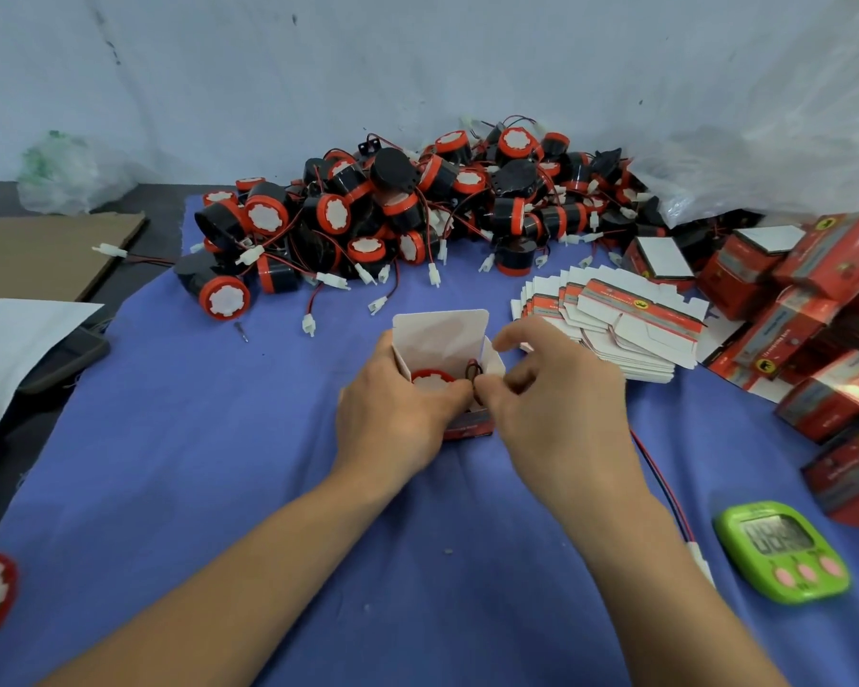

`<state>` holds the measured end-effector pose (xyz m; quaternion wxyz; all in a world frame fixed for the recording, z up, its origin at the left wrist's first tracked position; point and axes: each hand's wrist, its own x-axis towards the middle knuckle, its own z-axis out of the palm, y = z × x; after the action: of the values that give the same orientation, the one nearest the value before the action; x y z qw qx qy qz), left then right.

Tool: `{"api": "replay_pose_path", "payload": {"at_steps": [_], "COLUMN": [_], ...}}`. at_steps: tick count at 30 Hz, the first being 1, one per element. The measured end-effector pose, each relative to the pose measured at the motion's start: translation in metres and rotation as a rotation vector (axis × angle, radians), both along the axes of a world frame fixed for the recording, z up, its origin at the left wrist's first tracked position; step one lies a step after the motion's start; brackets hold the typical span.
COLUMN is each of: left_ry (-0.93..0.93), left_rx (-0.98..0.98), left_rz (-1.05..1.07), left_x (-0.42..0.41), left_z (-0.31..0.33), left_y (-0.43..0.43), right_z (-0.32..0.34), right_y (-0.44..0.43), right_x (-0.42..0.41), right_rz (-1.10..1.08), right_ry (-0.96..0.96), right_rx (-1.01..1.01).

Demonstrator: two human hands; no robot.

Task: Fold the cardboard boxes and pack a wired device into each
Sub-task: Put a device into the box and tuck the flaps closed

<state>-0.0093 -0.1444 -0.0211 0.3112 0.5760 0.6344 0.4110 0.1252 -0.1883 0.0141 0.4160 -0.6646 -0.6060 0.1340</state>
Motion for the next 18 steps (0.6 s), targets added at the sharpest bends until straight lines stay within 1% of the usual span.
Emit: {"api": "replay_pose_path", "payload": {"at_steps": [2, 5, 7, 8, 10, 13, 16, 18], "left_ry": [-0.005, 0.0, 0.0, -0.006, -0.024, -0.058, -0.062, -0.063], "left_rx": [0.005, 0.021, 0.018, 0.016, 0.014, 0.008, 0.011, 0.007], "left_rz": [-0.009, -0.015, -0.017, -0.024, -0.041, -0.051, -0.053, -0.055], "left_x": [0.0, -0.001, -0.002, -0.002, -0.004, -0.005, -0.005, -0.005], "left_z": [0.001, 0.0, -0.002, -0.003, -0.004, -0.006, -0.008, -0.008], "left_y": [-0.001, 0.0, 0.001, 0.001, 0.001, 0.001, 0.003, 0.003], "right_z": [-0.004, -0.009, -0.008, -0.009, -0.009, -0.005, -0.001, 0.001], "right_y": [0.007, 0.014, 0.018, 0.02, 0.022, 0.02, 0.018, 0.015], "right_x": [-0.002, -0.003, -0.004, -0.003, 0.0, 0.004, 0.006, 0.006], "right_rz": [-0.039, -0.13, -0.131, -0.084, 0.024, 0.127, 0.188, 0.232], "right_ry": [-0.095, -0.405, -0.632, -0.691, -0.696, -0.608, -0.606, -0.602], "right_rx": [0.048, 0.122, 0.037, -0.026, -0.149, -0.255, -0.324, -0.326]}}
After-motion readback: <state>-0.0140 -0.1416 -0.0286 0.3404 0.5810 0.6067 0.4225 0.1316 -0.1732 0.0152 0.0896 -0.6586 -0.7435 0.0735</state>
